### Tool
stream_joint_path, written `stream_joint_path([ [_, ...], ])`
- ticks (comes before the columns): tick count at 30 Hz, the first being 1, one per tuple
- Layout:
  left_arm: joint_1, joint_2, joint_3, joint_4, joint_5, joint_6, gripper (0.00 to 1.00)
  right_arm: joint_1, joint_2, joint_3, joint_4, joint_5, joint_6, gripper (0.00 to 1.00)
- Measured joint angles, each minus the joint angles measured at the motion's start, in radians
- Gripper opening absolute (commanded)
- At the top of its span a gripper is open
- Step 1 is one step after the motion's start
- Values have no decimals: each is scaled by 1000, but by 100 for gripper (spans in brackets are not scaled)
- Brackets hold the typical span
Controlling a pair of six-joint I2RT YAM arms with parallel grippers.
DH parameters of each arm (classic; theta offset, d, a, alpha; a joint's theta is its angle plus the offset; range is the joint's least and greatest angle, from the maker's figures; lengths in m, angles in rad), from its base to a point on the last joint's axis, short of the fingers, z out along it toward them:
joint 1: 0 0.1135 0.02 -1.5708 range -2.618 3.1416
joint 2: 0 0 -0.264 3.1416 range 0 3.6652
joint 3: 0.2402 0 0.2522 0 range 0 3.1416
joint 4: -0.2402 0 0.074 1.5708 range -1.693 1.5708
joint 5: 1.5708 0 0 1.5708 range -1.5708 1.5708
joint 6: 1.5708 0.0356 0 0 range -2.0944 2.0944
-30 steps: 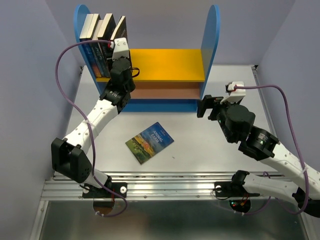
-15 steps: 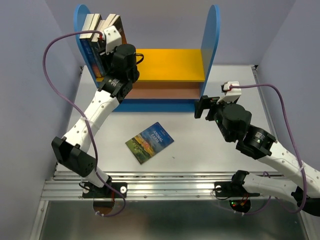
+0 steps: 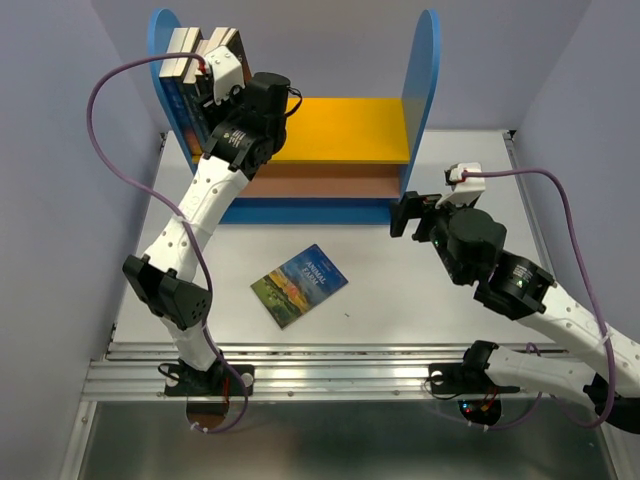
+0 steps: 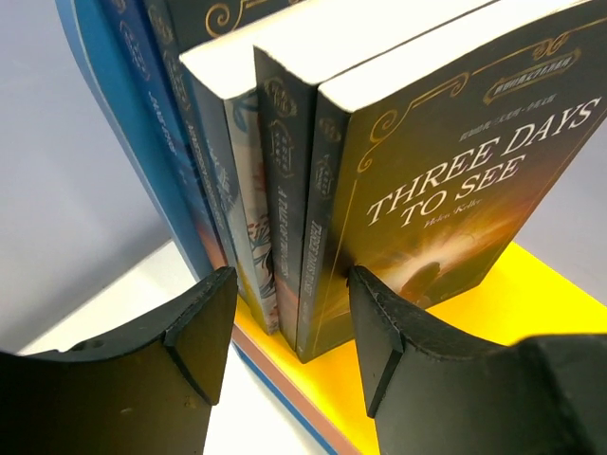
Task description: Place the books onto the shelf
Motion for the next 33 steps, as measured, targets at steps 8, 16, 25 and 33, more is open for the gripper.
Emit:
stream_joint_path([
  [8, 0, 0, -1, -44, 3, -48, 62, 0, -1, 0, 0, -3, 0, 100],
  [16, 3, -30, -24, -48, 42, -43, 67, 0, 5, 0, 0, -5, 0, 100],
  [25, 10, -140, -101, 1, 119, -6, 74, 0, 9, 0, 0, -7, 0, 100],
  [33, 10, -202, -132, 61, 195, 27, 75, 0, 9, 0, 0, -7, 0, 100],
])
